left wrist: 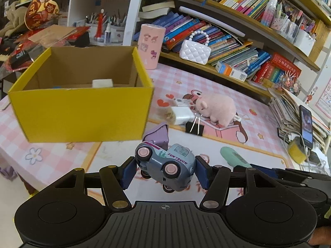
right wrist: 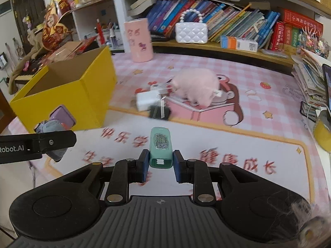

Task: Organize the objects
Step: 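Carry the car and mint-green eraser with both tools over the yellow box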

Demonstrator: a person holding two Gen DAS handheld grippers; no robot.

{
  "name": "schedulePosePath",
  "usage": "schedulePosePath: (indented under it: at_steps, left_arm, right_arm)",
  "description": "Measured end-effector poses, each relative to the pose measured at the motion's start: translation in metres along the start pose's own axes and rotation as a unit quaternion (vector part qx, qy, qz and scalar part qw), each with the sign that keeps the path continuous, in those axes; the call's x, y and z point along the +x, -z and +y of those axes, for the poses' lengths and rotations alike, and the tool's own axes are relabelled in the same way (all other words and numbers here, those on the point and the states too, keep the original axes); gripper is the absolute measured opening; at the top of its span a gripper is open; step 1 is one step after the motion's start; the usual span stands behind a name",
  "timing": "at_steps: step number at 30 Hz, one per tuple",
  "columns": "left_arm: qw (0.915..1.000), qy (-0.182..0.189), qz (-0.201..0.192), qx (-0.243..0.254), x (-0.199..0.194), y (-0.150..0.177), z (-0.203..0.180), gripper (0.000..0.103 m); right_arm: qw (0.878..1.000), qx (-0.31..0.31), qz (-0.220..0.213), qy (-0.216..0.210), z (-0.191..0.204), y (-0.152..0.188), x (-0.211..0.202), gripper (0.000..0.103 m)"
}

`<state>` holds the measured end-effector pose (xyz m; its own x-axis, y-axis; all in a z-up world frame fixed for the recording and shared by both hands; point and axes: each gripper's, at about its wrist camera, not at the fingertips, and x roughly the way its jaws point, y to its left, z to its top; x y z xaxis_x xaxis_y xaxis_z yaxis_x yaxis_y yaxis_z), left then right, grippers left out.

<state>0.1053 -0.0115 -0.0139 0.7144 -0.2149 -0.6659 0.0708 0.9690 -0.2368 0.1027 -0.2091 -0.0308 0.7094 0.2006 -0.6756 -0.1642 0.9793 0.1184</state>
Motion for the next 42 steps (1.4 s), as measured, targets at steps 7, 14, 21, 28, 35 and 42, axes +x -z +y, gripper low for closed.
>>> schedulePosePath:
  at_steps: [7, 14, 21, 28, 35, 42]
  left_arm:
    - [1.0000, -0.005, 0.002, -0.001, -0.026, 0.016, 0.040, 0.060]
    - [0.9998, -0.015, -0.005, -0.011, -0.052, 0.026, 0.079, 0.060]
    - [0.9994, -0.027, -0.018, -0.014, -0.075, 0.033, 0.110, 0.060]
    - [0.9990, -0.031, -0.031, -0.008, -0.091, 0.036, 0.133, 0.060]
    - [0.9985, -0.028, -0.048, -0.005, -0.104, 0.031, 0.150, 0.060]
    - [0.9966, -0.023, -0.079, 0.004, -0.110, 0.005, 0.157, 0.060]
  right_arm:
    - [1.000, -0.024, 0.000, -0.008, 0.051, 0.012, -0.011, 0.022]
    - [0.998, -0.049, 0.002, -0.024, 0.104, 0.024, -0.016, 0.022]
    - [0.997, -0.061, -0.004, -0.042, 0.144, 0.032, -0.018, 0.022]
    - [0.997, -0.060, -0.014, -0.047, 0.171, 0.037, -0.020, 0.022]
    - [0.997, -0.064, -0.024, -0.047, 0.193, 0.035, -0.023, 0.022]
    - [0.996, -0.065, -0.053, -0.043, 0.200, 0.011, -0.025, 0.023]
